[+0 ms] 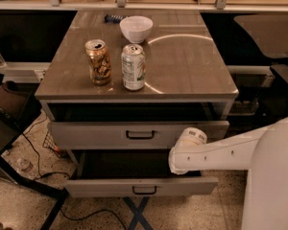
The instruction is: Open middle drawer
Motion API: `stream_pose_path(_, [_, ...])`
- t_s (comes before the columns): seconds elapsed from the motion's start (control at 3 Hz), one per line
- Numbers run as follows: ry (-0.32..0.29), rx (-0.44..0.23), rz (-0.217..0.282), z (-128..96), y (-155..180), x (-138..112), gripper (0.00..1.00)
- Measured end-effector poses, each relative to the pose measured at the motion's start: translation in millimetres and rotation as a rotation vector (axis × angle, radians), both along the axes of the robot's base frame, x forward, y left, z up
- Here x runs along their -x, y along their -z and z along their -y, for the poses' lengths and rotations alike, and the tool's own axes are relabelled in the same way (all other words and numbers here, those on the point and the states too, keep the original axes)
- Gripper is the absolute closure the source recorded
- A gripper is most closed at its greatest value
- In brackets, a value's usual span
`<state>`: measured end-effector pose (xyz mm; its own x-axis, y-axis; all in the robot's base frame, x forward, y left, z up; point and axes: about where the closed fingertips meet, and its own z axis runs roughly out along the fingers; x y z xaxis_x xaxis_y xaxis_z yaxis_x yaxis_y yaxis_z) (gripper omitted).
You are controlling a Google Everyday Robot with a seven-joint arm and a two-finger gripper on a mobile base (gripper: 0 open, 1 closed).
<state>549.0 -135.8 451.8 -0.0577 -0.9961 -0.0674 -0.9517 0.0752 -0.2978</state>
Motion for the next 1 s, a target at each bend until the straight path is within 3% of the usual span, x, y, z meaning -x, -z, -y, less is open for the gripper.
stream_pose_path(0.33, [0.008,0.007,-0.051,4.6,26.4,-1.4,1.00])
stream_pose_path(0.67, [0.008,0.007,-0.061,5.1,31.7,-1.1,1.00])
stream_pose_path(1.0, [0.019,0.043,-0.126,10.1,41.1,5.5,1.00])
